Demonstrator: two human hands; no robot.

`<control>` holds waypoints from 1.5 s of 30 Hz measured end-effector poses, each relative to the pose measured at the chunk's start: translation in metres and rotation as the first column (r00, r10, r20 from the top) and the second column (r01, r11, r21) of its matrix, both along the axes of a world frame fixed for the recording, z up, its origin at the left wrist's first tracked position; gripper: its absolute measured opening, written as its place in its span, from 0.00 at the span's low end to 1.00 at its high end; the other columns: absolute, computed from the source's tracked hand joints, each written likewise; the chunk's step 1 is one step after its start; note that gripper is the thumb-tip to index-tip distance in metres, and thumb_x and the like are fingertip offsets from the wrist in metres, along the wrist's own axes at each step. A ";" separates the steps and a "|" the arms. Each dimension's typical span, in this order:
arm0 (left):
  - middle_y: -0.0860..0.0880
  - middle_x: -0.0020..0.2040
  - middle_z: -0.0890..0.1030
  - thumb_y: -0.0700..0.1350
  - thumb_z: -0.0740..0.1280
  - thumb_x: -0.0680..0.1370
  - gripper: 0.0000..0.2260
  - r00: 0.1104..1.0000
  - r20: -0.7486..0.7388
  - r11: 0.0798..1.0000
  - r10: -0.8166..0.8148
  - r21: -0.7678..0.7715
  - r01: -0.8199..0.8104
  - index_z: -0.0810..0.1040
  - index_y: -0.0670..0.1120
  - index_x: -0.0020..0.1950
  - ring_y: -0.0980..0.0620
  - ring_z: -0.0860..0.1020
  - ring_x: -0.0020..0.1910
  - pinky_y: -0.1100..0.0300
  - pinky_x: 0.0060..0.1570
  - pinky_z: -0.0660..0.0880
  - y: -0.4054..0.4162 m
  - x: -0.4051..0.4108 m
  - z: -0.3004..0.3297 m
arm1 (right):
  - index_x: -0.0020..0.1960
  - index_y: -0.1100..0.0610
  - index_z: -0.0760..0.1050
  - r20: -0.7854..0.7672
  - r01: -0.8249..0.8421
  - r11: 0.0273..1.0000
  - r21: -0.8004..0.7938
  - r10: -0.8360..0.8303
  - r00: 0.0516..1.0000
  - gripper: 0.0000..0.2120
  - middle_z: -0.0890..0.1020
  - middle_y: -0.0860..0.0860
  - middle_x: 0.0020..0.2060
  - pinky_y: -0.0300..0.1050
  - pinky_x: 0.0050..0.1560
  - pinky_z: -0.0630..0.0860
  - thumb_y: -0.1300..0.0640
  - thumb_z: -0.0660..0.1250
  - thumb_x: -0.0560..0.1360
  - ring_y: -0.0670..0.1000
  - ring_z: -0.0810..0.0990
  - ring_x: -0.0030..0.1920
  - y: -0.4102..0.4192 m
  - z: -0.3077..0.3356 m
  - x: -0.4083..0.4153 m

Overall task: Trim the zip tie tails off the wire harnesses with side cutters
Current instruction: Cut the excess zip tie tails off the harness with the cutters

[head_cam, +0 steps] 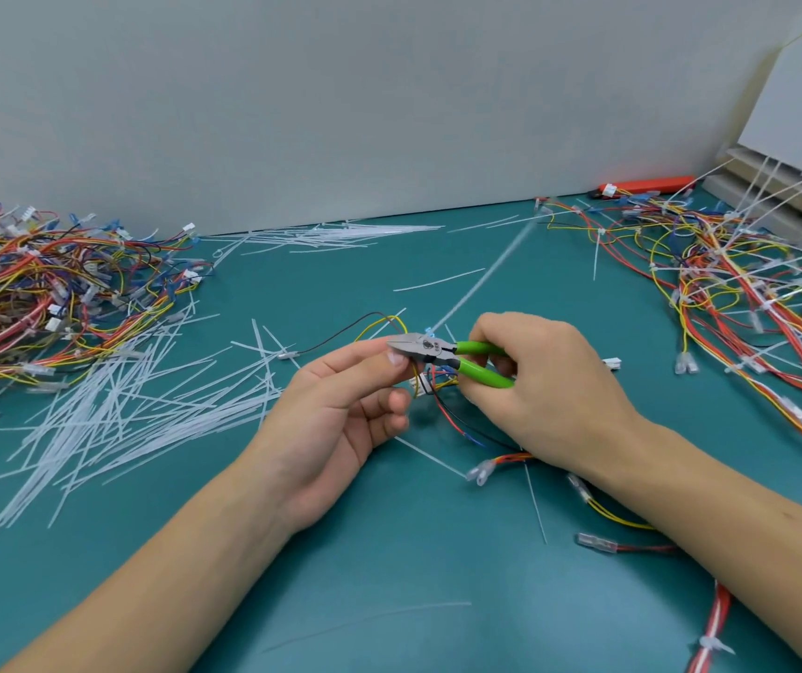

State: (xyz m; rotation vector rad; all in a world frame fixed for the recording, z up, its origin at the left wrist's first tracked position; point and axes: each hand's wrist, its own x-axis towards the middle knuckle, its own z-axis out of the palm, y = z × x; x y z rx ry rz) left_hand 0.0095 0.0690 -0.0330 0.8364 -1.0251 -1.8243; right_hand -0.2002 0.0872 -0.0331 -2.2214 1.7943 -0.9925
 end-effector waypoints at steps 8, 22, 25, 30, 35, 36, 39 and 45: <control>0.45 0.49 0.84 0.42 0.76 0.71 0.14 1.000 0.002 1.000 0.007 0.016 -0.007 0.86 0.42 0.55 0.54 0.76 0.31 0.62 0.33 0.76 -0.002 0.001 -0.001 | 0.62 0.44 0.79 0.045 -0.035 0.999 0.030 0.034 0.998 0.18 0.81 0.40 0.57 0.59 0.66 0.72 0.47 0.71 0.72 0.51 0.74 0.63 -0.002 0.002 -0.004; 0.45 0.49 0.84 0.42 0.74 0.72 0.11 1.000 0.017 1.000 0.005 0.002 -0.005 0.87 0.43 0.53 0.55 0.75 0.31 0.62 0.34 0.77 -0.001 0.000 -0.001 | 0.44 0.49 0.79 -0.012 -0.013 1.000 0.005 0.013 1.000 0.04 0.78 0.45 0.35 0.52 0.46 0.71 0.50 0.73 0.73 0.53 0.74 0.45 -0.003 0.005 -0.004; 0.45 0.49 0.84 0.43 0.77 0.69 0.13 1.000 0.008 1.000 0.001 0.004 -0.001 0.86 0.43 0.52 0.54 0.75 0.30 0.62 0.33 0.76 -0.001 0.000 0.000 | 0.39 0.52 0.74 -0.064 0.043 0.999 -0.008 -0.043 0.997 0.10 0.74 0.49 0.29 0.47 0.35 0.61 0.48 0.70 0.74 0.55 0.73 0.37 0.001 0.007 -0.004; 0.45 0.48 0.85 0.42 0.76 0.70 0.13 1.000 0.007 1.000 0.014 0.017 -0.014 0.86 0.42 0.53 0.55 0.75 0.30 0.63 0.33 0.77 -0.001 -0.001 0.001 | 0.51 0.47 0.80 -0.086 0.002 1.000 0.017 -0.001 0.996 0.07 0.79 0.43 0.42 0.55 0.52 0.73 0.47 0.72 0.75 0.52 0.74 0.50 0.000 0.012 -0.004; 0.45 0.50 0.85 0.42 0.73 0.73 0.12 1.000 0.007 1.000 -0.006 -0.002 0.006 0.86 0.43 0.55 0.55 0.76 0.31 0.63 0.34 0.77 -0.001 0.001 0.000 | 0.61 0.46 0.81 -0.014 -0.035 0.999 0.016 0.035 0.999 0.19 0.81 0.42 0.53 0.60 0.62 0.73 0.42 0.70 0.72 0.52 0.74 0.58 -0.001 0.015 -0.007; 0.45 0.50 0.85 0.42 0.73 0.74 0.12 1.000 0.007 1.000 -0.011 -0.009 0.011 0.86 0.43 0.56 0.55 0.76 0.31 0.63 0.34 0.77 -0.001 0.001 0.000 | 0.61 0.46 0.81 -0.014 -0.036 0.999 0.015 0.036 0.999 0.19 0.81 0.42 0.53 0.60 0.62 0.73 0.41 0.70 0.72 0.53 0.74 0.58 -0.002 0.015 -0.008; 0.46 0.51 0.85 0.43 0.73 0.74 0.11 1.000 0.015 1.000 -0.016 -0.016 0.016 0.86 0.44 0.56 0.56 0.76 0.31 0.63 0.34 0.77 -0.002 0.000 -0.001 | 0.60 0.47 0.81 -0.016 -0.030 0.999 0.024 0.031 0.999 0.20 0.81 0.43 0.52 0.60 0.61 0.73 0.41 0.68 0.71 0.53 0.75 0.58 -0.003 0.016 -0.009; 0.47 0.49 0.85 0.43 0.72 0.74 0.08 1.000 0.025 0.999 -0.013 -0.029 0.014 0.88 0.46 0.52 0.56 0.75 0.31 0.63 0.34 0.77 -0.001 -0.001 0.000 | 0.60 0.47 0.81 -0.019 -0.034 0.999 0.029 0.034 0.999 0.20 0.81 0.44 0.50 0.60 0.60 0.73 0.42 0.67 0.71 0.51 0.73 0.55 -0.002 0.015 -0.006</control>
